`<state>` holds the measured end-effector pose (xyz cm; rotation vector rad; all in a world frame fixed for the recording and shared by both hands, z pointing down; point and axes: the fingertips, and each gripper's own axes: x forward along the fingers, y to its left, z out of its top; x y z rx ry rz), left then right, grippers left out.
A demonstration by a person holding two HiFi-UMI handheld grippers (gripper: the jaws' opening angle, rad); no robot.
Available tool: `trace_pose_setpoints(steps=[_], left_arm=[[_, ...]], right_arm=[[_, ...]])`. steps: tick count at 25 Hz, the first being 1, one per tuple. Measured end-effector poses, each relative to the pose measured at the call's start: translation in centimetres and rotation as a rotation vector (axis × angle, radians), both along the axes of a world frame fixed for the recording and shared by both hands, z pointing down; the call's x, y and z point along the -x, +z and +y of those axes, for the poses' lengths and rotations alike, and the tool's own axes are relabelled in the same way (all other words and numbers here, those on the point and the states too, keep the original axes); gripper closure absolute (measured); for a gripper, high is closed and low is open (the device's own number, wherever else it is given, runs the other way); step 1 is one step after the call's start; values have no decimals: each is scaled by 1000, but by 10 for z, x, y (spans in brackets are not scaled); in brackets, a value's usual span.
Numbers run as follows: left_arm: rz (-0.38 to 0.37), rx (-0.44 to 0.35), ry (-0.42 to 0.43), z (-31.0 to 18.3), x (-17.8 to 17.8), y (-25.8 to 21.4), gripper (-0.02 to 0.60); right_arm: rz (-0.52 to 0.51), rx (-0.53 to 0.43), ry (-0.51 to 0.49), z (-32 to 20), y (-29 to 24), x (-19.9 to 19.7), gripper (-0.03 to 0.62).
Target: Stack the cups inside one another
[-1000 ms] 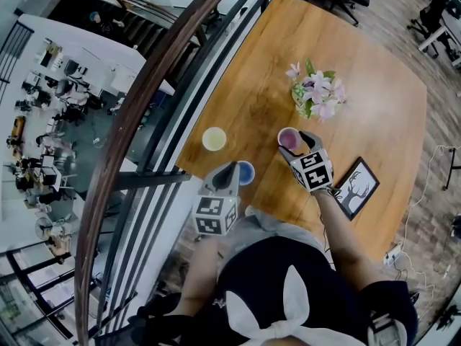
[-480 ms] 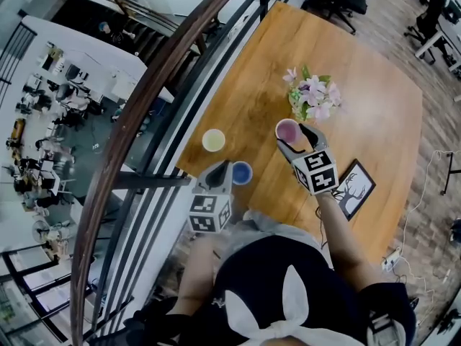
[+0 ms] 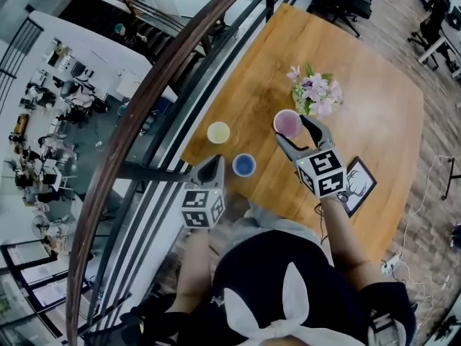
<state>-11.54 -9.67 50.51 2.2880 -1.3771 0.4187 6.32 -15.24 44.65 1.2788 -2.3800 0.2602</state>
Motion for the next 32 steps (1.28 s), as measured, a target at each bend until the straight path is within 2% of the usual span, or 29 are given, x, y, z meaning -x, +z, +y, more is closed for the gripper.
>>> trace_pose_setpoints(steps=[9,19,32], left_arm=[[-3,-8,-34,16,10,-4,561],[-10,-7,-79,34,22,-4,561],[-5,11,-141,50,29,3,560]], right_arm=[[-22,1,-82,21,-7,31,279],[-41,20,-216,46,-6,77,279],[-20,81,-356,71,14,107,279]])
